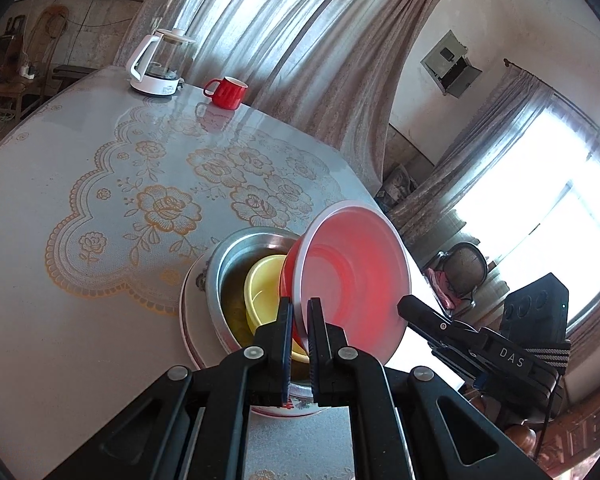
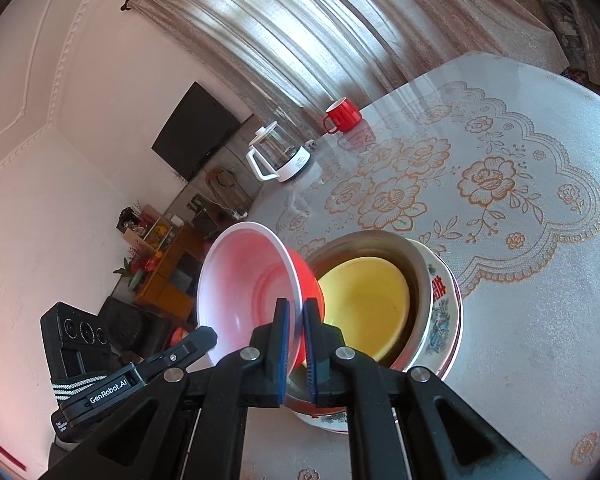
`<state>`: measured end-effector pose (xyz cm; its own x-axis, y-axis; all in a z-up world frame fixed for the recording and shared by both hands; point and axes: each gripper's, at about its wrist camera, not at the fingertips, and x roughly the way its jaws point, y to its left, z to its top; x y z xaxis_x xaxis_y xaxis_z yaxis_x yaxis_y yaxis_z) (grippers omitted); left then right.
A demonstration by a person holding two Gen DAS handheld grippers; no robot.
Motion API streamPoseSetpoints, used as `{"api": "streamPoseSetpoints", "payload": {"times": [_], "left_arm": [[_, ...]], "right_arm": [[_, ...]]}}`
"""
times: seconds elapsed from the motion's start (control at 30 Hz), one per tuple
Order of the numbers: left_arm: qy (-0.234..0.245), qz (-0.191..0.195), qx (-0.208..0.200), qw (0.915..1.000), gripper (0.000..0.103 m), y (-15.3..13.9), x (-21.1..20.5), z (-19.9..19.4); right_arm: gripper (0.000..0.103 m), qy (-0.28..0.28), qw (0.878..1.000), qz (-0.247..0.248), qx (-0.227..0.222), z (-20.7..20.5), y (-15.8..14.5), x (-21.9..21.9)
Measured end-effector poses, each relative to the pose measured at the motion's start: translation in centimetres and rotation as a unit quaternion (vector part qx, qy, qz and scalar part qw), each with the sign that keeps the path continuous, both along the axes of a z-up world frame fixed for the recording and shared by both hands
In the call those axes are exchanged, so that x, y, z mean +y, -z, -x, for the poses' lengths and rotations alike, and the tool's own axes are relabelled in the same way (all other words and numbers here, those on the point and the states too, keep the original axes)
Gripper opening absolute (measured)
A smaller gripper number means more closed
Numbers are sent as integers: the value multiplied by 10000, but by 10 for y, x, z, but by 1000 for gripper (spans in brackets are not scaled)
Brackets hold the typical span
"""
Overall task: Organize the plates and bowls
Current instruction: 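Lower the red bowl into the yellow bowl with both tools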
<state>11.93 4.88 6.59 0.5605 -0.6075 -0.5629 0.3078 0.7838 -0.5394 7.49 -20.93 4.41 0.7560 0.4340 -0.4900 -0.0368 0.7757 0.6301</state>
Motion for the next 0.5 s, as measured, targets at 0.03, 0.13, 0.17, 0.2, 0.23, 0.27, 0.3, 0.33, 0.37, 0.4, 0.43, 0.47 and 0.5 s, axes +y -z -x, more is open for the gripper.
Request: {"api": "streamPoseSetpoints", "payload": {"times": [0.03,0.13,0.17,0.2,0.23,0.27,0.3,0.33,0.37,0.4,0.43,0.47,0.5], "left_arm": [[15,-19,9,10000,7,1,-2,-2],[67,-44,160,9998,7,7,-7,-9],[75,-40,227,9997,7,10,-8,-11],[84,-64,253,9996,7,12,-10,-13],[94,-115,242,9996,7,13,-12,-14],[99,-178,236,9995,7,15,-15,-15],[106,-241,254,9993,7,17,-17,-16],[114,-294,275,9991,7,19,-19,-17],[119,-334,284,9990,7,21,-20,-17],[122,-355,297,9989,7,23,-20,-18],[122,-347,330,9988,7,25,-20,-19],[131,-319,374,9987,7,26,-20,-20],[136,-303,404,9986,7,27,-20,-21]], "right_arm": [[7,29,10000,-13,7,0,1,-2],[7,108,9999,-52,62,1,6,-8],[8,137,9998,-53,96,0,8,-9],[8,170,9997,-75,142,-1,10,-10],[8,205,9996,-101,184,-1,13,-12],[8,228,9994,-110,220,-2,16,-13],[8,248,9993,-119,267,-3,19,-15],[8,269,9990,-129,328,-4,23,-16],[8,292,9988,-121,378,-5,26,-16],[8,308,9986,-103,406,-5,29,-17],[8,314,9985,-99,430,-6,31,-18],[8,315,9984,-123,451,-6,32,-19],[8,322,9983,-153,471,-7,34,-20]]}}
